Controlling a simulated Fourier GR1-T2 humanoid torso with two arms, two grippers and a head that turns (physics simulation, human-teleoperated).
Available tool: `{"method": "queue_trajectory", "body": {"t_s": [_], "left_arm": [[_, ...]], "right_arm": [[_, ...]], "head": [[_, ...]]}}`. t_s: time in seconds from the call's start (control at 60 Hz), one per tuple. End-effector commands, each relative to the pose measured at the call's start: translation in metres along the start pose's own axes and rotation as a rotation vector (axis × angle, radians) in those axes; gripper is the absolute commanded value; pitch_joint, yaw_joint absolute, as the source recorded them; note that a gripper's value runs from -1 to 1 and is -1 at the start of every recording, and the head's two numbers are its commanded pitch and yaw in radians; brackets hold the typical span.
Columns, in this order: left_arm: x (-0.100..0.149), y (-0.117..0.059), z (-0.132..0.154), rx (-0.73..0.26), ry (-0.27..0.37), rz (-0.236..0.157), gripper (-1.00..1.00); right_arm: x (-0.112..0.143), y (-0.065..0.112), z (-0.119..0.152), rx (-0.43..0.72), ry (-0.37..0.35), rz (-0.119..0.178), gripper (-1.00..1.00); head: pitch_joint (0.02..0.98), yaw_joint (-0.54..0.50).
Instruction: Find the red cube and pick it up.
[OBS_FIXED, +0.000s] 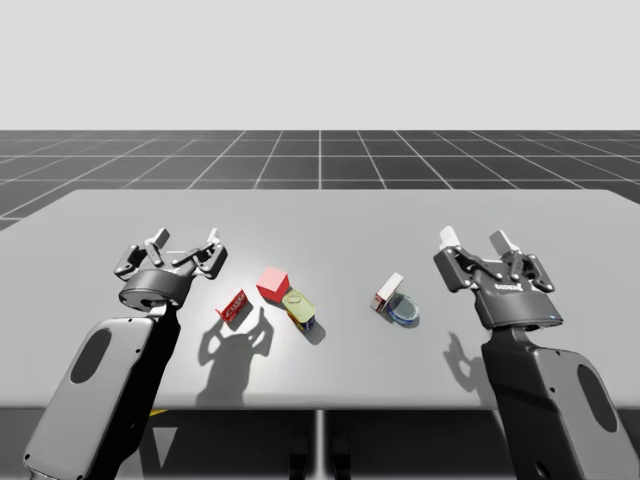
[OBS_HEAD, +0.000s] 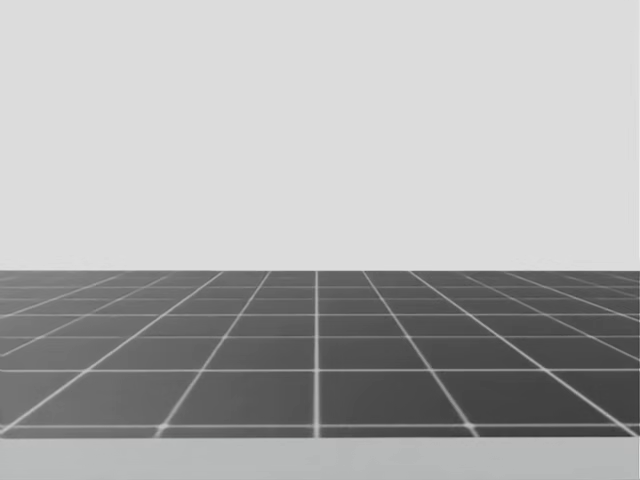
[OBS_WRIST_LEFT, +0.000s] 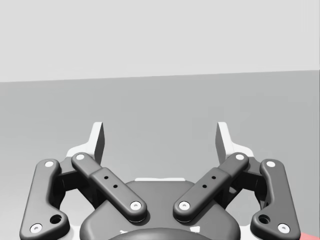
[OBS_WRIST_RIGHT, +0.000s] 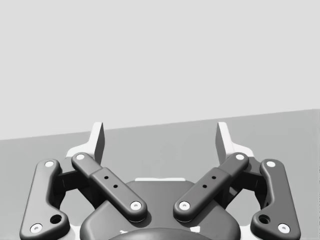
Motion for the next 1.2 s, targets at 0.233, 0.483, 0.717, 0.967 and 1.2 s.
{"method": "queue_trajectory", "body": {"t_s": [0.233,0.483,0.717,0.967,1.2], "left_arm": [[0.0007,-0.0004,0.0012,-0.002,-0.001,0.001,-1.00],[-0.0004,-0.0005,0.0003,-0.003,0.002,-0.003,-1.00],[-0.0008,-0.0009,-0.0001,-0.007,0.005,-0.007,-1.00],[-0.0017,-0.0024,-0.0002,-0.014,0.011,-0.016,-1.00],[-0.0025,-0.0050,0.0003,-0.029,0.014,-0.027,-1.00]], "right_arm": [[-0.0014,0.0036,0.0007,0.004,0.012,0.002,-1.00],[-0.0023,0.0032,0.0001,0.002,0.018,0.011,-1.00],[-0.0032,0.0021,-0.0002,-0.005,0.031,0.010,-1.00],[-0.0046,0.0025,-0.0005,0.001,0.041,0.013,-1.00],[-0.0062,0.0051,-0.0003,0.007,0.049,0.018,-1.00]], "head": [[0.130,-0.01],[0.354,-0.02],[0.565,0.00],[0.720,0.07],[0.784,0.18]]}}
